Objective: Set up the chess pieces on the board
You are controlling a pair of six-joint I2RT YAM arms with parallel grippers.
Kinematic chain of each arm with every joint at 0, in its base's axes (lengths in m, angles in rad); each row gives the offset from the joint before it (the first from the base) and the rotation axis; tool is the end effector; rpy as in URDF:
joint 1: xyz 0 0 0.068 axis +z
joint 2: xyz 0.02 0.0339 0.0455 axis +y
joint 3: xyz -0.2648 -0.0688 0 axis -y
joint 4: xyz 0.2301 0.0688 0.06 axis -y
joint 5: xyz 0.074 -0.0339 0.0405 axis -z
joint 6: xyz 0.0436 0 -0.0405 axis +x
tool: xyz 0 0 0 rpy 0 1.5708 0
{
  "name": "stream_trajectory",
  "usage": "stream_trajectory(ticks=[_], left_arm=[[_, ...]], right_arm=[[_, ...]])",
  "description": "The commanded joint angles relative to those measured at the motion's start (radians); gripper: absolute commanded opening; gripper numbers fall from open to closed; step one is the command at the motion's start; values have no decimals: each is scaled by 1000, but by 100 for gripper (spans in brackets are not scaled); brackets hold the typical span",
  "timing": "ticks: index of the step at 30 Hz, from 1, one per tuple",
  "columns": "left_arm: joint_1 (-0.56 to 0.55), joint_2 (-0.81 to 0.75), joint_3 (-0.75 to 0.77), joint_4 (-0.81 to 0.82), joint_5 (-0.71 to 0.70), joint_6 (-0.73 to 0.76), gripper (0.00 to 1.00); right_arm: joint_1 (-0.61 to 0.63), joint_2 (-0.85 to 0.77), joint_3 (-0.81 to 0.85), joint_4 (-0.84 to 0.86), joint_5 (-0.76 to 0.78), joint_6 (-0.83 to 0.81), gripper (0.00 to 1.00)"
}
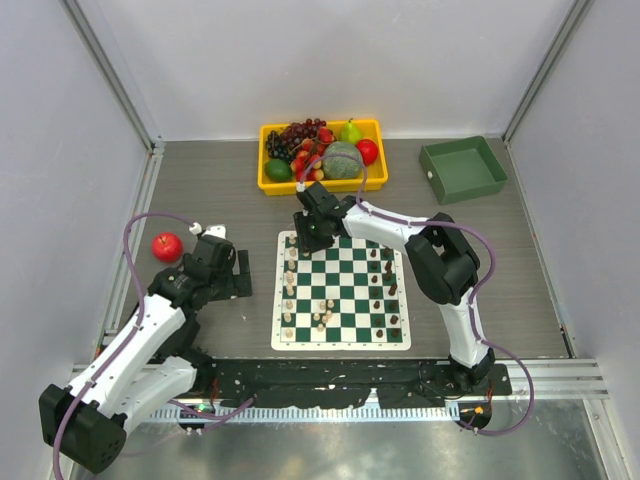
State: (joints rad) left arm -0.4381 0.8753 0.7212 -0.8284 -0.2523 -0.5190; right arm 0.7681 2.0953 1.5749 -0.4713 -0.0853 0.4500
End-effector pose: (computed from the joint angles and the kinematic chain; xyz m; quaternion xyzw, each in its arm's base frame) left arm 0.1417 -0.0544 0.2441 -0.0748 0.9472 -0.0256 0.3108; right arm 0.3185 0.3128 0.1821 -0.1637 0.9435 0.1967 0.2106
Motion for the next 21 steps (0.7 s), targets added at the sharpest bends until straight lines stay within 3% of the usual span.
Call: stream_trajectory(ticks=[1, 5, 14, 21], left_arm=[[4, -1, 0, 9, -7, -3, 99], [4, -7, -2, 3, -5, -4, 99], [4, -21, 4, 5, -5, -15, 100], [4, -27, 4, 2, -4, -22, 100]], right_arm=[[-1, -56, 27, 20, -4, -13, 45], [-3, -130, -9, 17, 16, -22, 47], [20, -360, -271, 17, 61, -17, 49], [108, -417, -383, -32, 82, 12, 49]])
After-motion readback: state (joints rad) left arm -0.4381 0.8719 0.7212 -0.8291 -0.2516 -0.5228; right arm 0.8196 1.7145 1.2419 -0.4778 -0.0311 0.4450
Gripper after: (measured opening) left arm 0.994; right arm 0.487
